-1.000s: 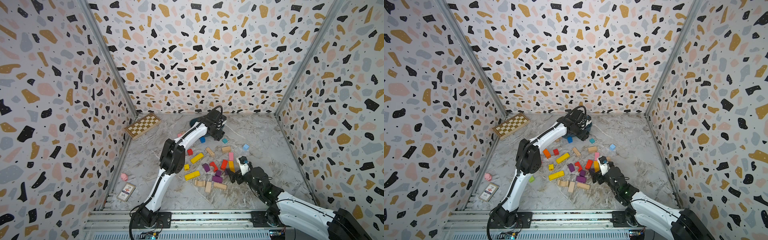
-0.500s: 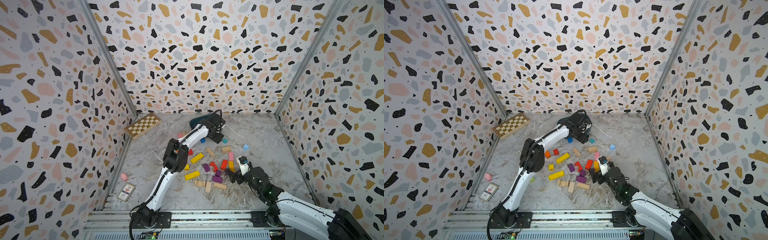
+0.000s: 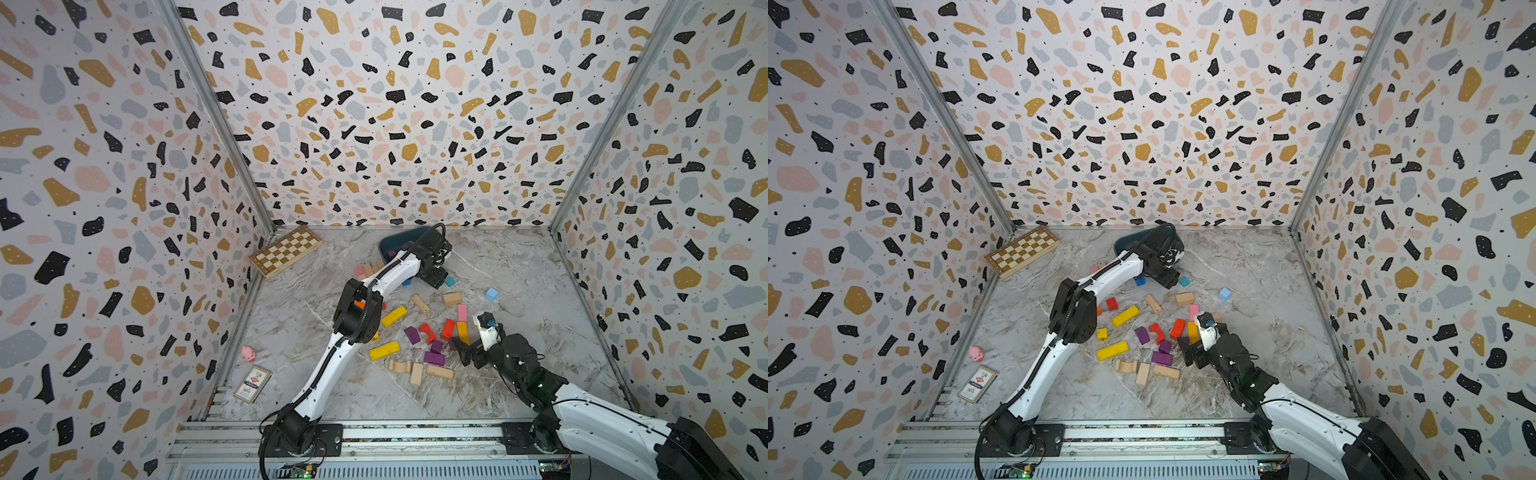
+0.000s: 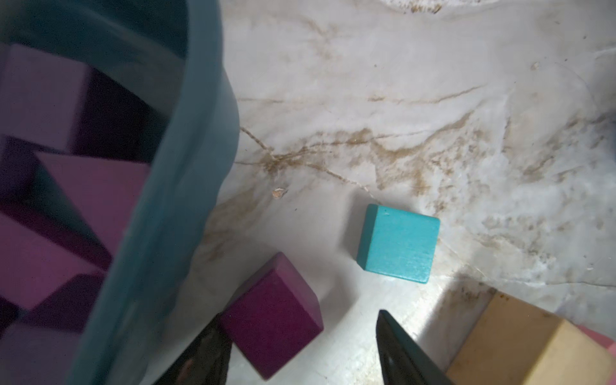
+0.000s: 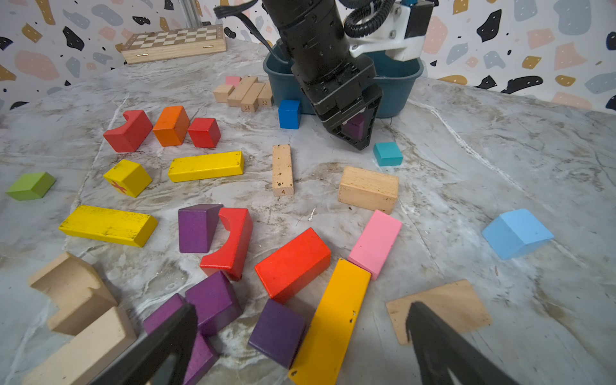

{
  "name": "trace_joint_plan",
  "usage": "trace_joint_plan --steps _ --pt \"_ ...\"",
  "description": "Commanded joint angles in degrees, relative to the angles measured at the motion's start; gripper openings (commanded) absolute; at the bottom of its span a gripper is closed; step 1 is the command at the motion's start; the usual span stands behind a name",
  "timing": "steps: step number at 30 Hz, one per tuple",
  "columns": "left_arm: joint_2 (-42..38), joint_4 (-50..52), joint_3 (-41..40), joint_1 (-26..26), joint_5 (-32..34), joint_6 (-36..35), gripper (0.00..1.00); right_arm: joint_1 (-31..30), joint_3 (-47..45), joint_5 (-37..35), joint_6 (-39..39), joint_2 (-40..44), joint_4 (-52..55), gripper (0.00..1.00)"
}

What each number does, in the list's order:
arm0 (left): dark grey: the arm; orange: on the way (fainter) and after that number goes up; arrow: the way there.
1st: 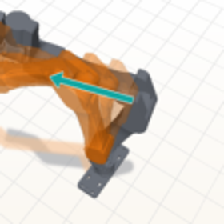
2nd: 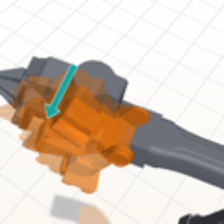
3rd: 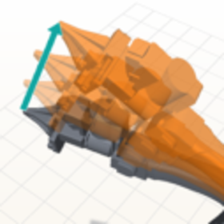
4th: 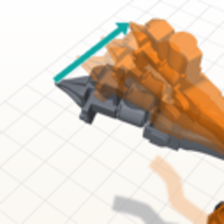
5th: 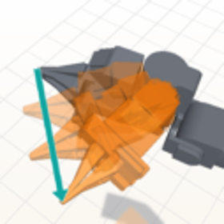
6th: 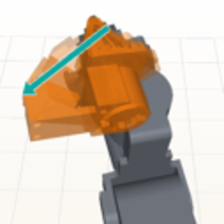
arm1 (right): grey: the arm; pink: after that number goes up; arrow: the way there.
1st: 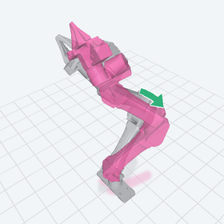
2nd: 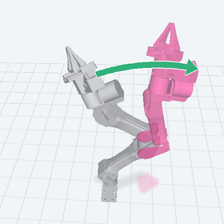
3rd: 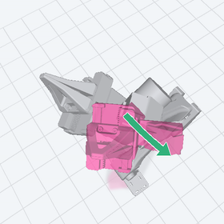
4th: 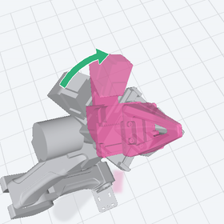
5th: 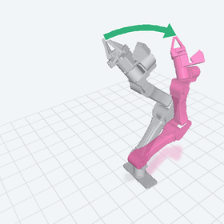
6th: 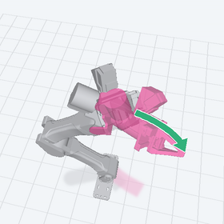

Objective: Pick purple bricks into the storage bin
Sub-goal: Pick up the building block from the center of the board.

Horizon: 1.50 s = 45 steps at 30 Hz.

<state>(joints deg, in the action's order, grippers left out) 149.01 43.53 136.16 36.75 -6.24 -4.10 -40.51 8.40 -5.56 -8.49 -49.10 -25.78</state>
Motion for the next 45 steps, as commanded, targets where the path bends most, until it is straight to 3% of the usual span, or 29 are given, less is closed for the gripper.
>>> trace_joint_plan --steps 1,13,32,36,45 --pt "0.58 0.00 2.18 -0.54 0.91 -0.80 0.66 -0.23 0.34 -0.13 0.54 0.74 -0.92 1.00" --pt "2.25 -0.73 3.59 -0.83 0.62 -0.56 0.51 -0.18 0.39 0.04 0.49 0.49 -0.95 1.00" --pt "-0.39 -0.62 1.56 -0.92 0.25 -0.99 0.05 -0.23 0.65 0.33 0.63 -0.22 -1.04 1.00" --pt "-2.74 -0.59 0.56 -0.81 -1.34 -2.11 0.00 -0.25 0.72 0.37 0.63 -0.35 -1.03 1.00" --pt "-8.42 0.23 -0.37 -0.54 -1.76 -5.75 0.00 -0.19 0.66 0.31 0.58 -0.29 -1.07 1.00"
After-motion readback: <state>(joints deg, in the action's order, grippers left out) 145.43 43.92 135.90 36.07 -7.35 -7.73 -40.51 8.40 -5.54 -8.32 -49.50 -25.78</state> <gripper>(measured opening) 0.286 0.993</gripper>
